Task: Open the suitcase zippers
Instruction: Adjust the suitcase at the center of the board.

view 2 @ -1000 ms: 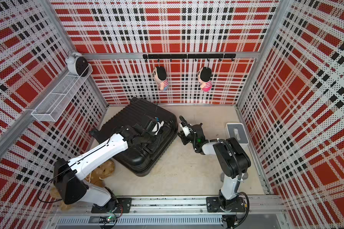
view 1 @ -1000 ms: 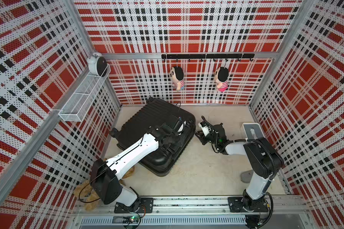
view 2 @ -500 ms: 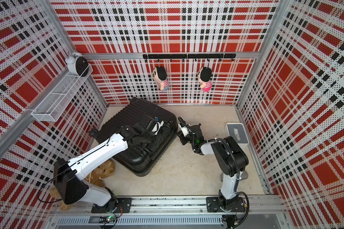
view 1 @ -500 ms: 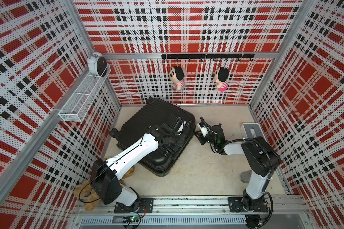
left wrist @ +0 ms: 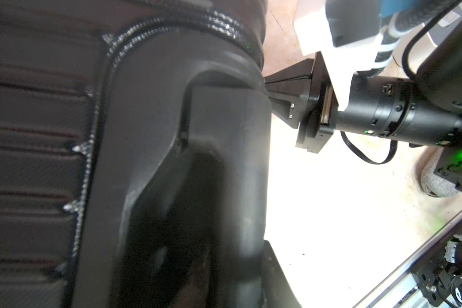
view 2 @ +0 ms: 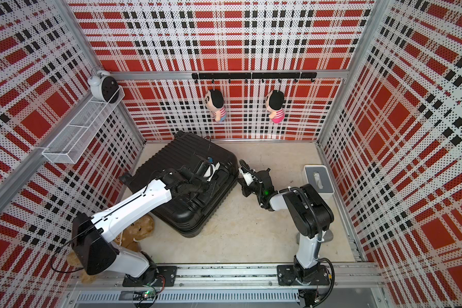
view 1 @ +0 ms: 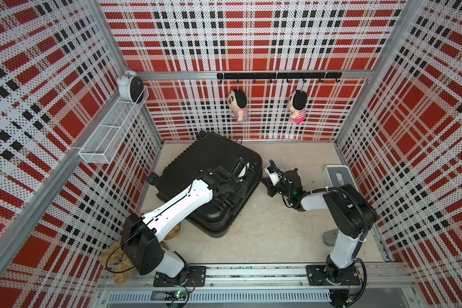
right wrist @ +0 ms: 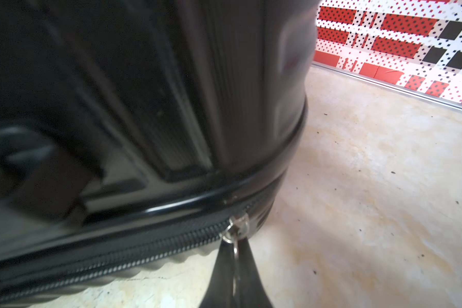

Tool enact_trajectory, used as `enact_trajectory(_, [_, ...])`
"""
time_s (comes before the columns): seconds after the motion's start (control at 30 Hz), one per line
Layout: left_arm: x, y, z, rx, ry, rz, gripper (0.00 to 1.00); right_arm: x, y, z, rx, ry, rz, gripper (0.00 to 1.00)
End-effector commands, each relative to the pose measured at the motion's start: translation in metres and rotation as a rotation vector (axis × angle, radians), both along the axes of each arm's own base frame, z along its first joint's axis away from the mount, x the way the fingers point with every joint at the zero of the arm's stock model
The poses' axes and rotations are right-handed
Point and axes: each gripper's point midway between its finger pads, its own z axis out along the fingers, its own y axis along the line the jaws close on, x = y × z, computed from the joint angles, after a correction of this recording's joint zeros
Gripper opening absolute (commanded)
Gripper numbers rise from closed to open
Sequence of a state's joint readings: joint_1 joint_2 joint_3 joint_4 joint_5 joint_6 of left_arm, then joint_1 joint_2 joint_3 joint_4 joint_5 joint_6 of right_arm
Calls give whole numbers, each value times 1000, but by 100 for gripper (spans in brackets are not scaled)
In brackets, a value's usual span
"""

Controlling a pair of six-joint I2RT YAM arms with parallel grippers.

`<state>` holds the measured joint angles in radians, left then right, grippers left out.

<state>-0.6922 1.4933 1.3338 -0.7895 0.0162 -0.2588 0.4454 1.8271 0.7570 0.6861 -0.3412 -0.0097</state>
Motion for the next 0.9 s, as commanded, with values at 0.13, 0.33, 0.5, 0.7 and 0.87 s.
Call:
enact_trajectory(0.13, [15, 19, -26, 97, 59, 102, 0, -18, -43, 22, -43, -10, -200, 0])
enact_trajectory(0.33, [54, 11, -32, 82, 19, 125, 0, -63, -72, 25, -60, 22, -291, 0])
enact_trajectory(0.5, [98, 11, -25, 59, -46, 174, 0, -110, -48, 21, -59, 27, -204, 0])
enact_trajectory(0.7, [116, 22, 36, -6, -184, 282, 61, -159, -11, 13, -51, 39, -83, 0])
enact_trajectory(0.87, [82, 76, 64, -39, -238, 470, 95, -185, 13, 15, -19, 30, -20, 0])
